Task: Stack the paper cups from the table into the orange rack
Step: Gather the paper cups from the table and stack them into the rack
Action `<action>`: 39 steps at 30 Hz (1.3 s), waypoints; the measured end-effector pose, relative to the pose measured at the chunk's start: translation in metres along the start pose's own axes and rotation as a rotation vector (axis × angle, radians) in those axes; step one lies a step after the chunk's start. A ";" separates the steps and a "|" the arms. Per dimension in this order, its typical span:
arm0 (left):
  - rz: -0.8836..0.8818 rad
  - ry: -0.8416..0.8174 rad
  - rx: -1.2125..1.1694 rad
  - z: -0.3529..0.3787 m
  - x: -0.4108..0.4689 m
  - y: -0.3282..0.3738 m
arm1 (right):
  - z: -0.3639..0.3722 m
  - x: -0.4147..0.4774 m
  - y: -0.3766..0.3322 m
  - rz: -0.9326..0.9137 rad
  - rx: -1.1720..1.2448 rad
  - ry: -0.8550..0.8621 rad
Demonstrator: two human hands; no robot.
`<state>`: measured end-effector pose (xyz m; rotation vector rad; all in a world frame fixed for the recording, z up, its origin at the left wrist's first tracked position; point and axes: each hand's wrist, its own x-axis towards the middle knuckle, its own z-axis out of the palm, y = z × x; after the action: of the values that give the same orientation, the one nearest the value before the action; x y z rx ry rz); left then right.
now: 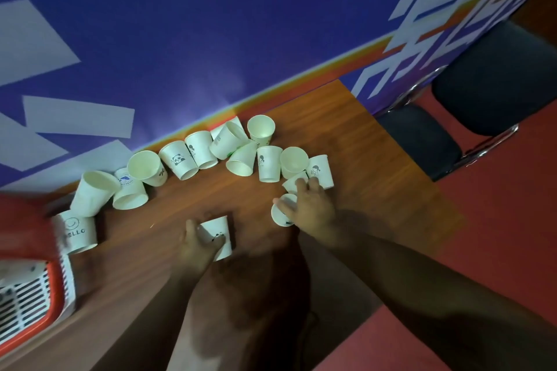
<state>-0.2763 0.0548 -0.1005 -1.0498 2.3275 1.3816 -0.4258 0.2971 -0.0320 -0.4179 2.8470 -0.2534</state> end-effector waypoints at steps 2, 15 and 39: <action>0.020 0.016 -0.046 -0.007 -0.028 0.037 | 0.003 -0.001 -0.006 -0.081 -0.033 -0.053; 0.096 0.082 -0.596 -0.078 -0.079 0.079 | -0.063 -0.005 -0.086 -0.111 0.469 -0.312; 0.246 0.366 -1.119 -0.323 -0.215 -0.070 | -0.045 -0.134 -0.411 -0.447 0.932 -0.728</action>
<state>-0.0264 -0.1377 0.1364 -1.3472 1.8185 2.9460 -0.2074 -0.0444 0.1256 -0.7192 1.6553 -1.1561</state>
